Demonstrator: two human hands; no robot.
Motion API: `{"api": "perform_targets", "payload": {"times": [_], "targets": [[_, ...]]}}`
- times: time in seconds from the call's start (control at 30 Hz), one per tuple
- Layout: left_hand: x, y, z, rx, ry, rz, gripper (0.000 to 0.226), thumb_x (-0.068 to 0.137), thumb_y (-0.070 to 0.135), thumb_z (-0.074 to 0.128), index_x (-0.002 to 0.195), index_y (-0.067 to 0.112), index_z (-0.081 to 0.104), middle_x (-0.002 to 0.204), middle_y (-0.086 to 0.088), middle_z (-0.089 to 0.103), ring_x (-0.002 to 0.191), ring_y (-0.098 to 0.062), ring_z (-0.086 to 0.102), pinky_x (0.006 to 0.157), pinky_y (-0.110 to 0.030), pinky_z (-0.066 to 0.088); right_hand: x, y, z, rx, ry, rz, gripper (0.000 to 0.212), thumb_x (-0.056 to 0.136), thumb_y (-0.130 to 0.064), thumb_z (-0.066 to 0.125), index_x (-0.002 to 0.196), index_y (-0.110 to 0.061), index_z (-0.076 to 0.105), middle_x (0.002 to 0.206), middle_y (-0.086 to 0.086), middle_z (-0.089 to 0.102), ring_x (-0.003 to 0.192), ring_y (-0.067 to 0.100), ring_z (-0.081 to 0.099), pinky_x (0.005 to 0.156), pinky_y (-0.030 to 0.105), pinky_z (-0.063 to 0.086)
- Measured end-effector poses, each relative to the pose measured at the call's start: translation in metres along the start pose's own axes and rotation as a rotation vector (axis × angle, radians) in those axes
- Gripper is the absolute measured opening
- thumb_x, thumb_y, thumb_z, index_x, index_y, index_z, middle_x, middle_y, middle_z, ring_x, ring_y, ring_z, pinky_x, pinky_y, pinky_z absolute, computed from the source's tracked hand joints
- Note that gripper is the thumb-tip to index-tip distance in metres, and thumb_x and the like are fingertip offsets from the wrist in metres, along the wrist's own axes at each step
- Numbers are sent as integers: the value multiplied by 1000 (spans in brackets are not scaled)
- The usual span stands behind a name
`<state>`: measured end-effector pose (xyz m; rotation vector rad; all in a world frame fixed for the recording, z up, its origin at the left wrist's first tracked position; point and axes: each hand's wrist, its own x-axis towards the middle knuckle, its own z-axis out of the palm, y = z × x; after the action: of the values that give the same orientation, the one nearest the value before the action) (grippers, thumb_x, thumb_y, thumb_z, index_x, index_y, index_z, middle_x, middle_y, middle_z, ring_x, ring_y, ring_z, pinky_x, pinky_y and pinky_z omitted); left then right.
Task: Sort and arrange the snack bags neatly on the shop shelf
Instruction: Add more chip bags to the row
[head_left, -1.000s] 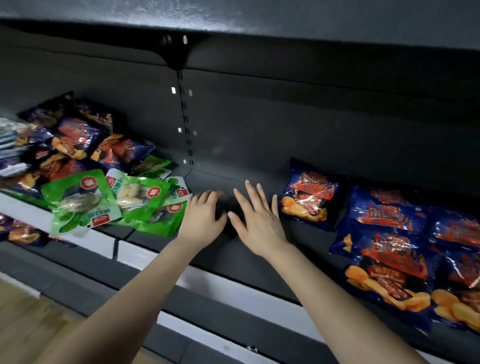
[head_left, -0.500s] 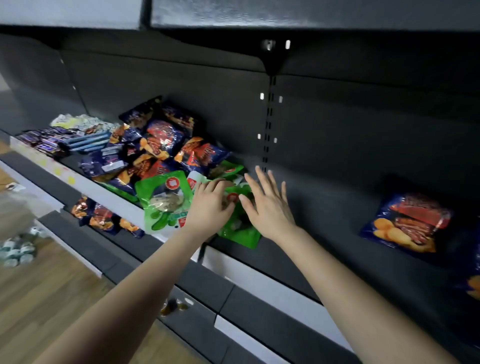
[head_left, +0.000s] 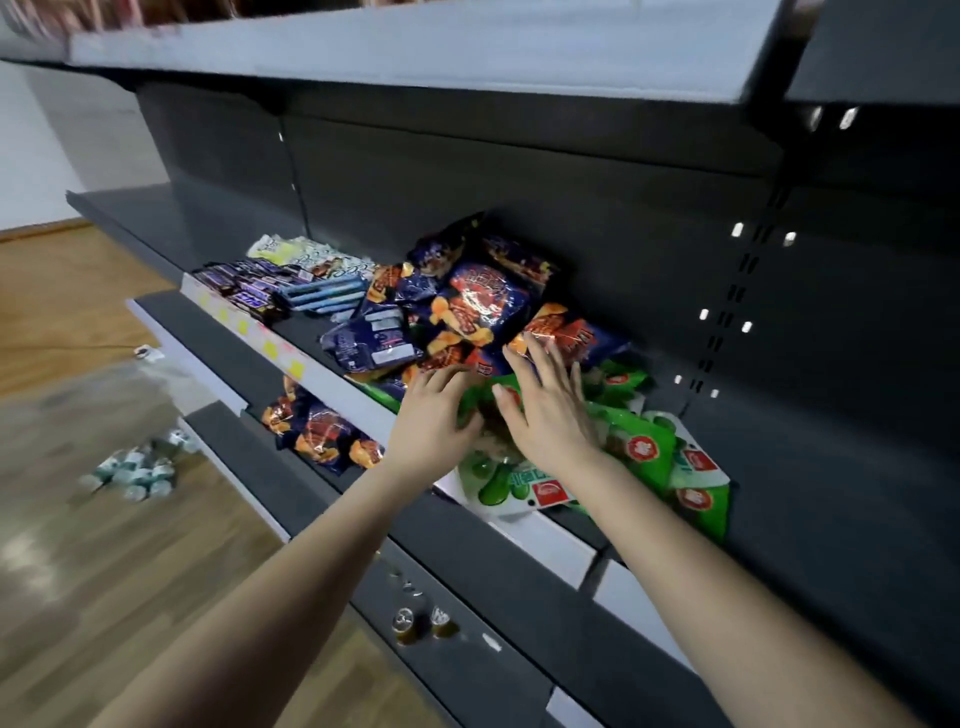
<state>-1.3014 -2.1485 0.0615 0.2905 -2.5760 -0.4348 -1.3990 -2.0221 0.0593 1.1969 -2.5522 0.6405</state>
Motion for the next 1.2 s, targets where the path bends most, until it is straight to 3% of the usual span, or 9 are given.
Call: {"api": "perform_targets", "payload": {"times": [0.2,0.6,0.83,0.93,1.07,1.2], "targets": [[-5,-51,-21,-38,94,-5,35,82,11,56,117,10,60,124,-5,57,116,-27,47,102,-33,32,32,-44,25,-17,-10,-64,61,96,-48,34,149,-21,19,159,1,3,145,22,-3,115,47,-2],[-38,-111,-32,-56,31,-169,38,85,12,51,122,15,57,129,0,54,118,-24,42,99,-34,35,73,-103,49,-70,-61,-153,80,87,-47,57,150,-26,12,159,2,-3,145,28,-7,115,48,-5],[-43,-122,-42,-36,62,-273,35,88,16,49,123,20,55,131,3,52,119,-19,40,98,-28,30,97,-123,59,-174,-236,-189,84,89,-31,58,148,-40,-2,158,-2,-12,144,30,-15,114,54,-5],[-49,-122,-41,-41,55,-294,36,87,17,49,122,20,55,131,2,52,120,-20,41,98,-32,32,99,-121,66,-161,-295,-136,79,92,-25,55,149,-38,2,158,0,6,145,28,-5,114,54,3],[-55,-123,-37,-15,39,-318,36,87,17,50,123,19,56,131,1,53,122,-20,40,102,-33,31,96,-116,72,-153,-184,-117,69,92,-21,53,148,-35,16,149,0,26,138,28,20,112,50,22],[-54,-123,-39,-23,33,-341,37,87,18,50,124,19,55,132,1,52,125,-20,38,104,-37,31,101,-114,71,-152,-162,-104,64,93,-21,54,147,-32,21,144,3,31,128,30,32,102,45,34]]}}
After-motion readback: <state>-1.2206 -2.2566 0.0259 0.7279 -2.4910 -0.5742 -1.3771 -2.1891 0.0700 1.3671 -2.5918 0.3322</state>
